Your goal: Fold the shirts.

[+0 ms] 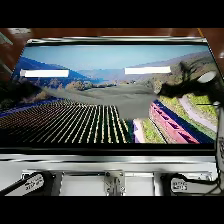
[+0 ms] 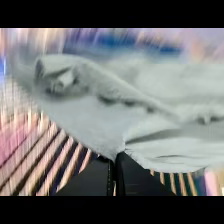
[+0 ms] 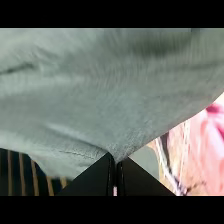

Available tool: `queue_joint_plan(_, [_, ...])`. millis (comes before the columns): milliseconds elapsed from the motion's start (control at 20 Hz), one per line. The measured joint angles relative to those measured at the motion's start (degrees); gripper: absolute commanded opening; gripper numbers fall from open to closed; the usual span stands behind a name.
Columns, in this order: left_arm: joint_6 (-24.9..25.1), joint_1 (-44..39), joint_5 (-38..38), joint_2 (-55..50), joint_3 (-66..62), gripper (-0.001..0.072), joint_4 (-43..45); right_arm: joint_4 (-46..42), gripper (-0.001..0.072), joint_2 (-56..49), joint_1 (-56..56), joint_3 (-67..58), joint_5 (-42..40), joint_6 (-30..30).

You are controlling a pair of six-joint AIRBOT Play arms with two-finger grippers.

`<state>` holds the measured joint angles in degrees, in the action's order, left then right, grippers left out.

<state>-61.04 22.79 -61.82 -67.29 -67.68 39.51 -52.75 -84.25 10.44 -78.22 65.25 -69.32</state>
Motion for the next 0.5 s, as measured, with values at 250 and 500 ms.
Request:
queue_joint_plan(250, [2.3, -0.3, 7.2, 10.8, -28.2, 0.0036, -2.5, -3.7, 0.0058, 19.5, -0.1, -18.6, -12.9, 2.9])
queue_joint_plan(500, [0.0, -0.3, 10.4, 19.3, -45.1, 0.0036, -1.6, -13.7, 0.0058, 35.6, -0.2, -28.3, -20.6, -0.8])
